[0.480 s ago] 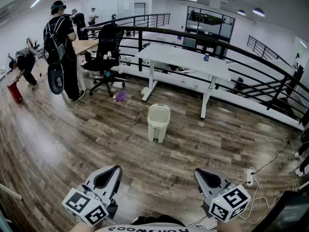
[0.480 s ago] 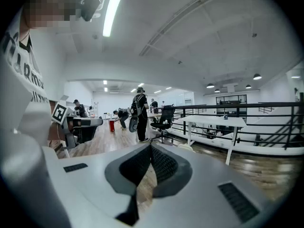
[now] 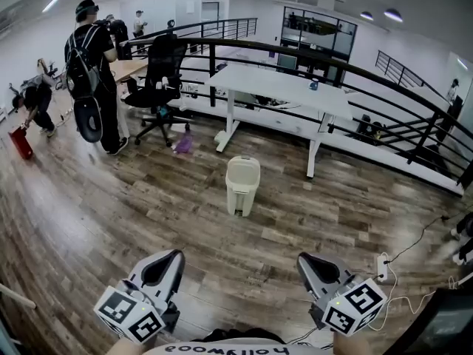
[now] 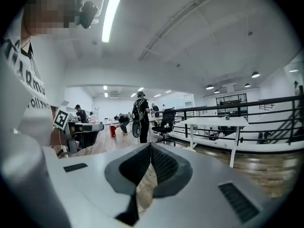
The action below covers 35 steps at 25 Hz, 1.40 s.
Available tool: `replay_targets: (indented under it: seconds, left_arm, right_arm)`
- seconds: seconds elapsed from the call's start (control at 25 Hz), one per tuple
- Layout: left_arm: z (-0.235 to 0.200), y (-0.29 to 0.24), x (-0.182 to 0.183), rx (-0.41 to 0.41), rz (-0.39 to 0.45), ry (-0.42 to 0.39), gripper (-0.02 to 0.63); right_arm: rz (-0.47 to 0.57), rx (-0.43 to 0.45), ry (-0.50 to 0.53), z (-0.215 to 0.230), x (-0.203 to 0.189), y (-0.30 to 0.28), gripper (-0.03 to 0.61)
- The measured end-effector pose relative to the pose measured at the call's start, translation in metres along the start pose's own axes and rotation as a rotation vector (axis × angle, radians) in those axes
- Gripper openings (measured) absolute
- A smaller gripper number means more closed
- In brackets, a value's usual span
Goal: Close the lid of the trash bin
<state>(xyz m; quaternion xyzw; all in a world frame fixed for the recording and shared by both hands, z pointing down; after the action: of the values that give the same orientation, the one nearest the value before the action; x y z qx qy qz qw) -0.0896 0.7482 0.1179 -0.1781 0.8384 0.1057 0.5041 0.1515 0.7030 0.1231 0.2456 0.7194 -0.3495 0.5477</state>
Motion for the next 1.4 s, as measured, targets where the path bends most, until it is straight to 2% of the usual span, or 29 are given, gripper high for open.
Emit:
replay_targets:
  seconds: [0.44,0.56,0.72,0.88,1.0,1.24,1.4]
  left_arm:
    - [-0.026,-0.003,0.010,-0.061,-0.036,-0.004,0.007]
    - [-0.037,-0.013,0.008,-0.094,-0.063,-0.013,0.008]
    - [-0.056,-0.030,0.011,-0.097,-0.070,0.007,0.008]
    - [-0.070,-0.063,0.008,-0.099,-0.083,0.017,0.008]
    - [-0.082,-0.098,0.007,-0.086,-0.092,0.037,0.008]
    - [-0.102,-0.169,0.010,-0.055,-0.099,0.042,0.007]
    - [-0.117,-0.210,0.010,-0.020,-0.106,0.064,0.008]
  right_arm:
    - [-0.006,-0.056,-0.009,-0.009,0.004,-0.034,0.009]
    - [0.012,-0.089,0.003,-0.004,0.006,-0.040,0.009]
    - [0.026,-0.114,-0.014,0.008,0.012,-0.048,0.009]
    - [0.019,-0.125,-0.024,0.040,0.004,-0.067,0.009]
    - [-0.006,-0.086,-0.023,0.067,-0.001,-0.100,0.009]
    - [-0.048,-0.009,0.046,0.123,-0.001,-0.157,0.009]
    - [-0.054,0.016,0.023,0.165,-0.006,-0.187,0.009]
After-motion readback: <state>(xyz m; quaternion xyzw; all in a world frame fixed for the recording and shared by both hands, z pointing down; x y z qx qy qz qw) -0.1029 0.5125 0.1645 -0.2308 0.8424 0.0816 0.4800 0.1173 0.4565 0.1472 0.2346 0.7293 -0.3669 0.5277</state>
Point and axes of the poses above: the fingertips, and each gripper's own axes: y backward along the fingers, z to its right, x out of its top, the point moved 1 cm from there along y, backward along the fingers, and after that the axes turned 13 degrees about y, right-handed, at the moved point
